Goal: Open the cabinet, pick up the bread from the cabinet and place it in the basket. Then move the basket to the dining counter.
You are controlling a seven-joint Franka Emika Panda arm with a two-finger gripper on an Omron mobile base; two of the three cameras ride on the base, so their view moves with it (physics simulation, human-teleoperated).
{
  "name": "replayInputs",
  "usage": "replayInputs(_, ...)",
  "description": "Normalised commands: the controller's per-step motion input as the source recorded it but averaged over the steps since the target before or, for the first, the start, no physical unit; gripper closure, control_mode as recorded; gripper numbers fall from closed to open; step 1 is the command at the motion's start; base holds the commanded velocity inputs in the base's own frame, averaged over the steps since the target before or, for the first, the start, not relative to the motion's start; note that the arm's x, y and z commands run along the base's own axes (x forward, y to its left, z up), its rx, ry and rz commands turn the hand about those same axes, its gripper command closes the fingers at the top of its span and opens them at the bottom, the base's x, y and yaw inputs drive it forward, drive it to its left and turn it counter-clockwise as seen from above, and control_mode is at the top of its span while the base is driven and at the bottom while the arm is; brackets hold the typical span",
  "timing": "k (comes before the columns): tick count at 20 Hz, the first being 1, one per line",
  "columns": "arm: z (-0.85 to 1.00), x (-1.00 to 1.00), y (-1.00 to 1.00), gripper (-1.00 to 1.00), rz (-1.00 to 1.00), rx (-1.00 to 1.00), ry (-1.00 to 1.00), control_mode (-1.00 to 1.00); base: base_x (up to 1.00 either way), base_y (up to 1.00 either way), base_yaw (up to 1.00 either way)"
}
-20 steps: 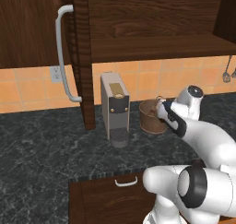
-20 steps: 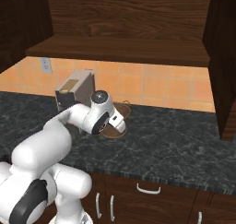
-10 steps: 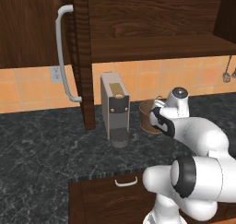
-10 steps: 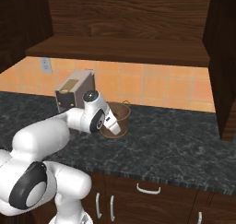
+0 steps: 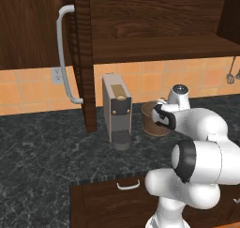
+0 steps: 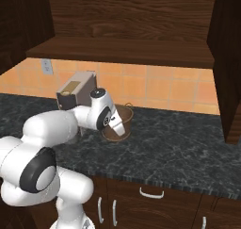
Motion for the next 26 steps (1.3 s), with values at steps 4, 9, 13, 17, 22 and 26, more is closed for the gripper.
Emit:
replayInputs(4, -0.2, 0.25, 0.0, -1.0, 0.0, 0.11, 0.0, -1.0, 0.0, 0.0, 0.0)
replayInputs(9, -0.43, 0.16, 0.0, -1.0, -0.01, 0.08, 0.03, -1.0, 0.0, 0.0, 0.0)
replayInputs(13, -0.2, 0.29, 0.0, -1.0, -0.01, 0.07, 0.01, -1.0, 0.0, 0.0, 0.0)
replayInputs(17, 0.0, 0.33, 0.0, -1.0, -0.02, 0.08, 0.0, -1.0, 0.0, 0.0, 0.0)
replayInputs(22, -0.19, 0.05, 0.03, -1.0, -0.03, 0.08, 0.0, -1.0, 0.0, 0.0, 0.0)
replayInputs(26, -0.31, 0.0, 0.17, 1.0, -0.07, 0.05, -0.05, -1.0, 0.0, 0.0, 0.0)
